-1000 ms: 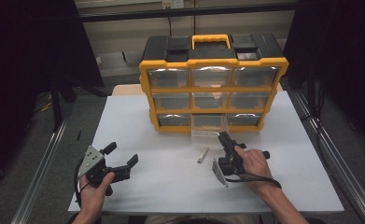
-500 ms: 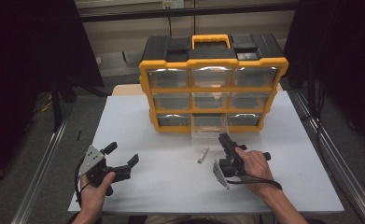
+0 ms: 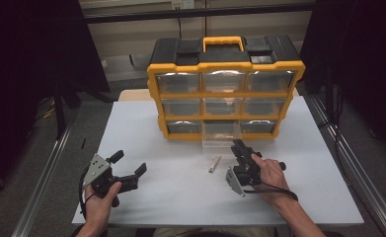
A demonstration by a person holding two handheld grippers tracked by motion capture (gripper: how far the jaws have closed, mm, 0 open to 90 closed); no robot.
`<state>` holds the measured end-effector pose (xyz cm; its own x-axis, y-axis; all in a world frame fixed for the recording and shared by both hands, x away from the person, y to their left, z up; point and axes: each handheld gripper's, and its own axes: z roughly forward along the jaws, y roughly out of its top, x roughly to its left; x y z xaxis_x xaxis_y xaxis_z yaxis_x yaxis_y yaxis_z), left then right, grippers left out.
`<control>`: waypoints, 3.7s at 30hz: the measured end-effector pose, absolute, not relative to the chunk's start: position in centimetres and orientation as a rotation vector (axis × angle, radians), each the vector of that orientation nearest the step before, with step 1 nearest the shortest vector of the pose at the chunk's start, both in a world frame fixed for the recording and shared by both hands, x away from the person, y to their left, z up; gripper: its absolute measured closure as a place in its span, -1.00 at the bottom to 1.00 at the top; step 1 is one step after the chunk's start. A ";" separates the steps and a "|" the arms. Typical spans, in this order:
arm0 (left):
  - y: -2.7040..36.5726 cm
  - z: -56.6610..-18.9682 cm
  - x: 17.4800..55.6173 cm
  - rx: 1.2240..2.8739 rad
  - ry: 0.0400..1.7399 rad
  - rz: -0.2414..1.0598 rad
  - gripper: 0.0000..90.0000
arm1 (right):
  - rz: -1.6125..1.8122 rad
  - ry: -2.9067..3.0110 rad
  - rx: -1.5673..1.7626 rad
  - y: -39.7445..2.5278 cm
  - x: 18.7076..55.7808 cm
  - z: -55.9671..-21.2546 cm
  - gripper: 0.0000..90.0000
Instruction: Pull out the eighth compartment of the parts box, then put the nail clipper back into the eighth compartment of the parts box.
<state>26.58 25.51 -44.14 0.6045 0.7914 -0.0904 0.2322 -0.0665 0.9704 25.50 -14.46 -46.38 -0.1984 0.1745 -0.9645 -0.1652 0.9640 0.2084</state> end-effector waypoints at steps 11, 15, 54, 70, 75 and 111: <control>25.5 -44.2 26.6 1.615 0.872 0.565 -0.92 | 0.505 1.765 0.160 -14.9 25.8 -45.7 0.11; 25.5 -44.2 26.6 1.619 0.877 0.573 -0.92 | 0.599 1.787 0.248 -15.2 26.0 -45.5 -0.11; 25.2 -44.4 26.7 1.619 0.890 0.545 -0.92 | 1.317 1.935 0.968 -18.1 27.8 -44.2 -0.97; 25.5 -44.4 26.7 1.607 0.919 0.554 -0.92 | 1.406 1.936 1.074 -20.3 26.4 -44.2 -0.97; 25.8 -44.4 26.7 1.605 0.920 0.558 -0.92 | 1.384 1.919 1.102 -21.2 25.6 -44.0 -0.95; 26.3 -44.5 26.6 1.601 0.935 0.555 -0.92 | 1.341 1.830 1.265 -26.8 22.3 -45.6 -0.95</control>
<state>26.62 26.34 -44.54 0.5718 0.8100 -0.1300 0.2744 -0.0395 0.9608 22.26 -26.82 -45.58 -0.4156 0.9038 0.1019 0.3697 0.0656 0.9268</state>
